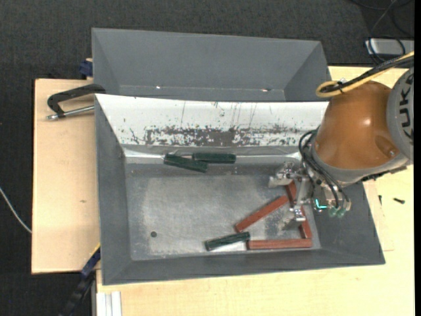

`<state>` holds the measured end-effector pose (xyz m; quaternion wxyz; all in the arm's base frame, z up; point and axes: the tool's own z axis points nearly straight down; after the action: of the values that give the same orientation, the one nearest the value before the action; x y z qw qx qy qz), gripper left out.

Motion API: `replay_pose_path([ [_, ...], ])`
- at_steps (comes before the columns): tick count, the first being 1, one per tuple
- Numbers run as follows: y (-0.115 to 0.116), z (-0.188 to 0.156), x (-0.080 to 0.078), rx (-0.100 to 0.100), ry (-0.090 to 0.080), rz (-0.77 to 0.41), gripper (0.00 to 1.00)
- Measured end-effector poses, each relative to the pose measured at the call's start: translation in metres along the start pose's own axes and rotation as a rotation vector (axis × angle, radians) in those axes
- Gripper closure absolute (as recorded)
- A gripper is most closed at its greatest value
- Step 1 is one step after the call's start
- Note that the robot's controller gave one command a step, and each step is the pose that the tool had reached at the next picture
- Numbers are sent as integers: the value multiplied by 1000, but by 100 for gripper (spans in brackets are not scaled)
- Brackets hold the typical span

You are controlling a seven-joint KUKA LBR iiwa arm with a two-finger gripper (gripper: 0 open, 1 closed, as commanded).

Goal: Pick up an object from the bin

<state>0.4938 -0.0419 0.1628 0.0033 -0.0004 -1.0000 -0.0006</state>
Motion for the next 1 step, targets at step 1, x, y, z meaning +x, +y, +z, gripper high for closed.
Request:
replay_pose_path([
  [1, 0, -4, -2, 1, -9, -1, 0],
])
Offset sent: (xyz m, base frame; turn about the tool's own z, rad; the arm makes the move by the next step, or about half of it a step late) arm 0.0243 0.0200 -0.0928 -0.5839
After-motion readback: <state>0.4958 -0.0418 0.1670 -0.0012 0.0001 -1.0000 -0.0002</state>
